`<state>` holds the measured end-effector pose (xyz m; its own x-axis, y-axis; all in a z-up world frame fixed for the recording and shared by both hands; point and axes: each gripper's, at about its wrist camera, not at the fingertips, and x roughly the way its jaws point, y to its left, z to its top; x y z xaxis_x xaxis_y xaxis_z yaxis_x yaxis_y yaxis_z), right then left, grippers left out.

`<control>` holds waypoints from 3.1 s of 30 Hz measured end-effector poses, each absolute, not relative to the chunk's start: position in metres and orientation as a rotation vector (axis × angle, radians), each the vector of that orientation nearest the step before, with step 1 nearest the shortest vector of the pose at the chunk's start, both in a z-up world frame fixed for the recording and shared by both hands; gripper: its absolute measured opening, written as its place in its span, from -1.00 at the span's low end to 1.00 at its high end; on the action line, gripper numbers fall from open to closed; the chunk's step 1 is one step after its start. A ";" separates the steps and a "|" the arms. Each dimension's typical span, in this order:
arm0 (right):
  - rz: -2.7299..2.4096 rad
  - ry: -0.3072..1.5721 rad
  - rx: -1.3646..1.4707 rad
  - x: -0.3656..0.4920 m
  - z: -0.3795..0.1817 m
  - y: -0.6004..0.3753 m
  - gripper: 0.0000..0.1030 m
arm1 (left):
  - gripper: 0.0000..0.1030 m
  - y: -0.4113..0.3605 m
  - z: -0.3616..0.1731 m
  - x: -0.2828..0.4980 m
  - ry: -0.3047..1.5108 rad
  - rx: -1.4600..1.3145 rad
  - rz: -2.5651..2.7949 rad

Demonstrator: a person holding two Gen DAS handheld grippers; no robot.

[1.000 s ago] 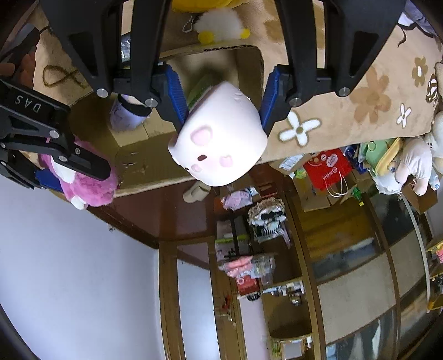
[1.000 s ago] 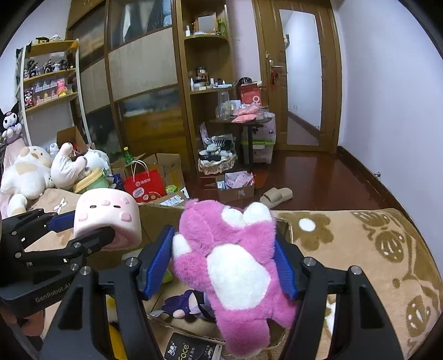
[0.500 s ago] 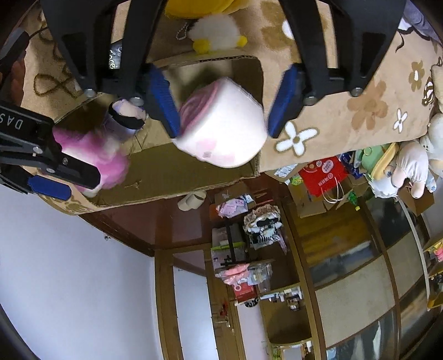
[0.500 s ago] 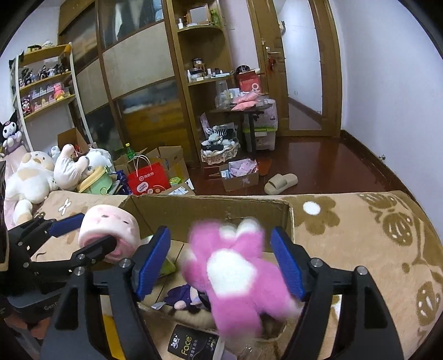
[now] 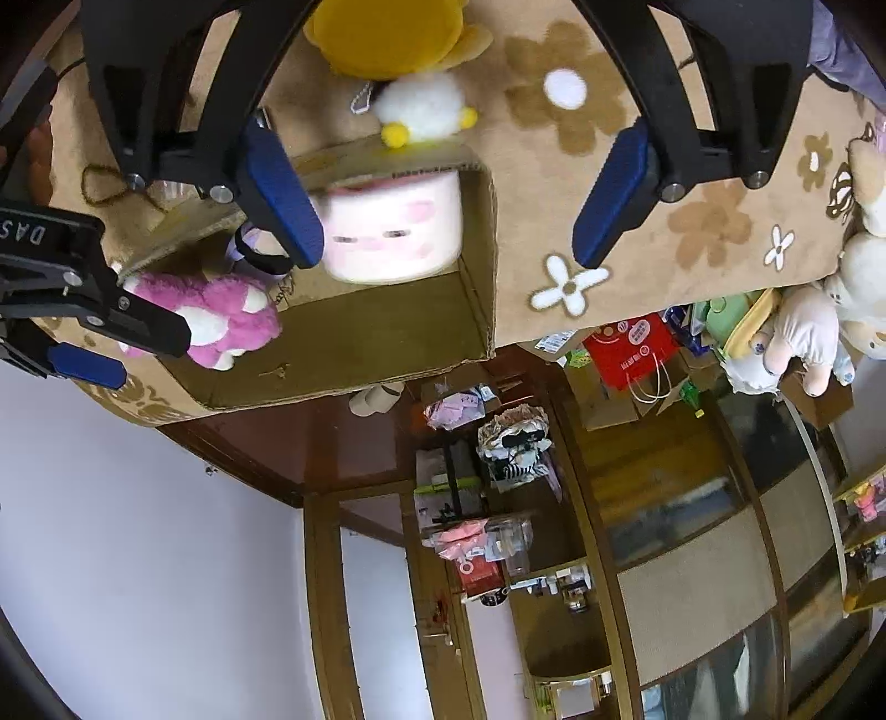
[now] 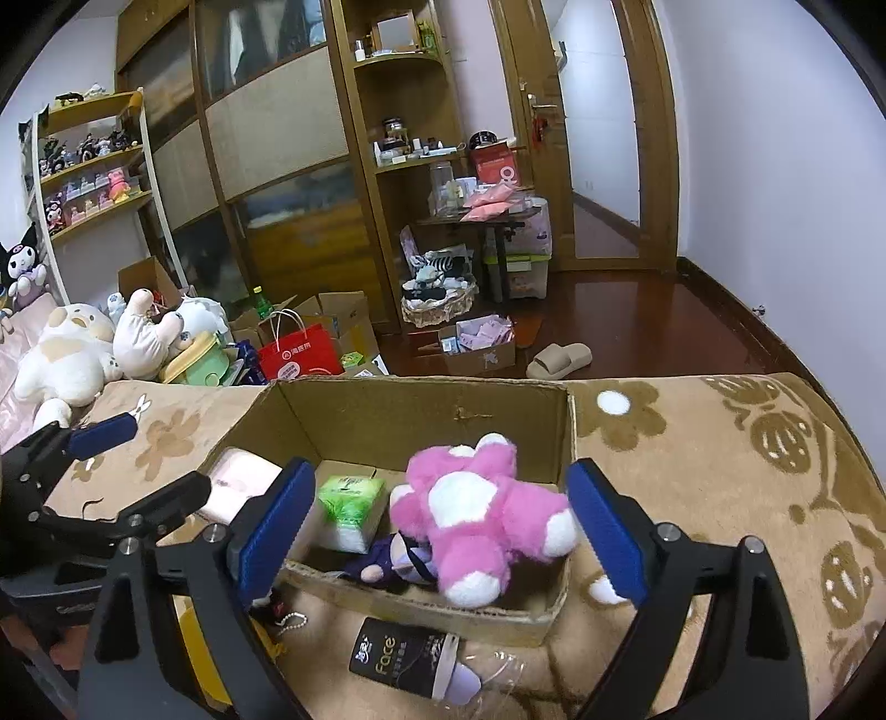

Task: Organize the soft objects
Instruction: 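Carry both plushes over the box and open both tools to drop them in, then pull both tools back from the box toward the yellow plush, then close the left tool on the yellow plush while the right tool grasps the black Face tissue pack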

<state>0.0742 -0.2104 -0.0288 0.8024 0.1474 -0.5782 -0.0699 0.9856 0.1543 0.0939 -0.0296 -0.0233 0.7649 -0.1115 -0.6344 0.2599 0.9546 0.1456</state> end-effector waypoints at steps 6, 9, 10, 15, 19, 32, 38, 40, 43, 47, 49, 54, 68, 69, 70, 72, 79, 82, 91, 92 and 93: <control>0.111 0.616 0.124 0.060 -0.022 -0.210 1.00 | 0.77 -0.025 -0.018 0.078 0.704 0.223 -0.202; 0.109 0.614 0.119 0.052 -0.018 -0.207 1.00 | 0.78 -0.024 -0.017 0.071 0.737 0.213 -0.196; 0.108 0.614 0.119 0.049 -0.017 -0.206 1.00 | 0.78 -0.023 -0.017 0.069 0.753 0.209 -0.191; 0.110 0.613 0.116 0.036 -0.014 -0.203 1.00 | 0.78 -0.017 -0.019 0.056 0.814 0.199 -0.181; 0.112 0.621 0.115 0.024 -0.013 -0.200 1.00 | 0.78 -0.014 -0.024 0.045 0.843 0.209 -0.161; 0.112 0.670 0.088 0.002 -0.023 -0.188 1.00 | 0.78 0.004 -0.026 0.031 0.922 0.150 -0.111; 0.106 0.703 0.083 0.000 -0.035 -0.189 1.00 | 0.78 0.008 -0.032 0.038 0.960 0.121 -0.102; 0.103 0.716 0.080 0.001 -0.040 -0.189 1.00 | 0.78 0.010 -0.036 0.041 0.980 0.114 -0.098; 0.098 0.734 0.060 0.004 -0.047 -0.187 1.00 | 0.78 0.011 -0.041 0.046 1.006 0.099 -0.100; 0.105 0.754 0.046 0.008 -0.055 -0.182 1.00 | 0.78 0.011 -0.047 0.053 1.030 0.078 -0.103; 0.109 0.766 0.042 0.010 -0.060 -0.180 1.00 | 0.78 0.010 -0.051 0.057 1.044 0.067 -0.106; 0.115 0.804 0.015 0.016 -0.075 -0.172 1.00 | 0.78 0.008 -0.062 0.067 1.101 0.041 -0.122; 0.103 0.905 -0.038 0.037 -0.113 -0.162 1.00 | 0.78 -0.008 -0.103 0.089 1.268 0.009 -0.141; 0.104 0.911 -0.040 0.038 -0.115 -0.162 1.00 | 0.78 -0.009 -0.105 0.089 1.274 0.009 -0.145; 0.105 0.918 -0.039 0.039 -0.117 -0.161 1.00 | 0.78 -0.011 -0.106 0.090 1.278 0.007 -0.149; 0.106 0.931 -0.040 0.041 -0.122 -0.161 1.00 | 0.78 -0.014 -0.109 0.092 1.289 0.006 -0.157; 0.111 0.961 -0.067 0.047 -0.137 -0.154 1.00 | 0.78 -0.019 -0.123 0.097 1.344 0.019 -0.157; 0.113 0.966 -0.081 0.049 -0.142 -0.151 1.00 | 0.78 -0.019 -0.127 0.100 1.355 0.031 -0.149; 0.075 0.971 -0.109 0.054 -0.151 -0.145 1.00 | 0.78 -0.020 -0.141 0.101 1.391 0.060 -0.113; 0.072 0.972 -0.109 0.053 -0.152 -0.145 1.00 | 0.78 -0.019 -0.141 0.102 1.393 0.059 -0.108; 0.068 0.973 -0.109 0.054 -0.152 -0.146 1.00 | 0.78 -0.018 -0.143 0.103 1.398 0.055 -0.105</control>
<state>0.0540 -0.1456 -0.1525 0.5615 0.0082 -0.8274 -0.1062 0.9924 -0.0622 0.1031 -0.0179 -0.1430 0.1683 -0.0411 -0.9849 0.1059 0.9941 -0.0234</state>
